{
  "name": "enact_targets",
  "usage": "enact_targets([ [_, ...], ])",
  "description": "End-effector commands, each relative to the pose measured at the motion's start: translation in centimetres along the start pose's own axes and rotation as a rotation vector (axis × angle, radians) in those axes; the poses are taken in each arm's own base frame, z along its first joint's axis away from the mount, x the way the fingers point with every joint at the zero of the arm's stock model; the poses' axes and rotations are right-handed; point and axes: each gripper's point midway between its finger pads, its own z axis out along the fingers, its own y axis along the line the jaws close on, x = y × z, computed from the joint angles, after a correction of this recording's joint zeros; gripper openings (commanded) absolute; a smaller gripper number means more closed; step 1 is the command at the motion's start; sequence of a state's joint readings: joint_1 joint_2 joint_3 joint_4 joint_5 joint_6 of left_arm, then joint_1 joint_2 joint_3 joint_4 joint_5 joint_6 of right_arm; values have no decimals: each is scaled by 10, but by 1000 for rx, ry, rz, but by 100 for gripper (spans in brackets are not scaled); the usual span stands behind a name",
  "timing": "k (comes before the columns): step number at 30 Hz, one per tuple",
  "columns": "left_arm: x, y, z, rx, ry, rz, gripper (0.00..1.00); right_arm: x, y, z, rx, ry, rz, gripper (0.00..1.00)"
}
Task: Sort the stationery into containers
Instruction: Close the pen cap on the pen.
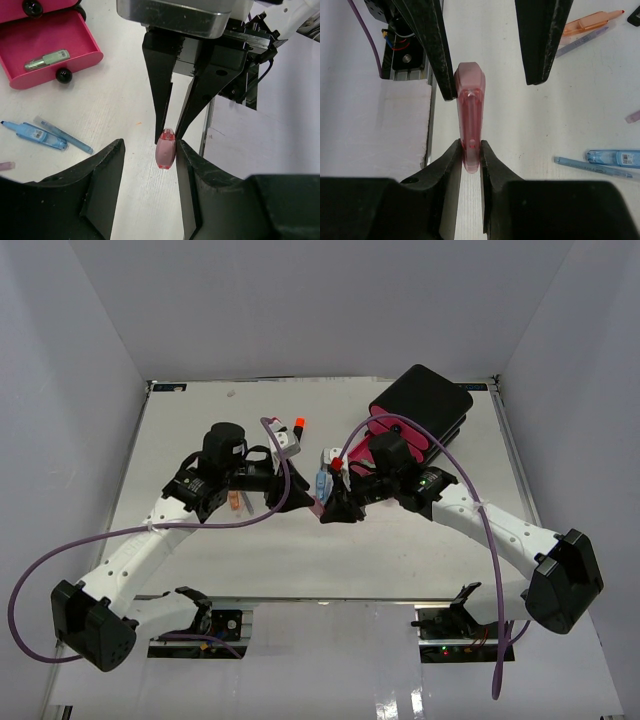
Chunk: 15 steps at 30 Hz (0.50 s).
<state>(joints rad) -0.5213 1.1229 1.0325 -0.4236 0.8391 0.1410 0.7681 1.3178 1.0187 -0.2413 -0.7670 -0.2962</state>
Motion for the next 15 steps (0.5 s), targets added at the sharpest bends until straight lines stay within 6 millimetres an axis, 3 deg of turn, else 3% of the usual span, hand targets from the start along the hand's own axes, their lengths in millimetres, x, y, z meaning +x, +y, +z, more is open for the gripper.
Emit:
enact_targets([
  [1, -5, -6, 1, 33, -26, 33, 55, -23, 3, -2, -20, -44, -45, 8],
  [15, 7, -14, 4, 84, -14, 19, 33, -48, 3, -8, -7, -106, -97, 8],
])
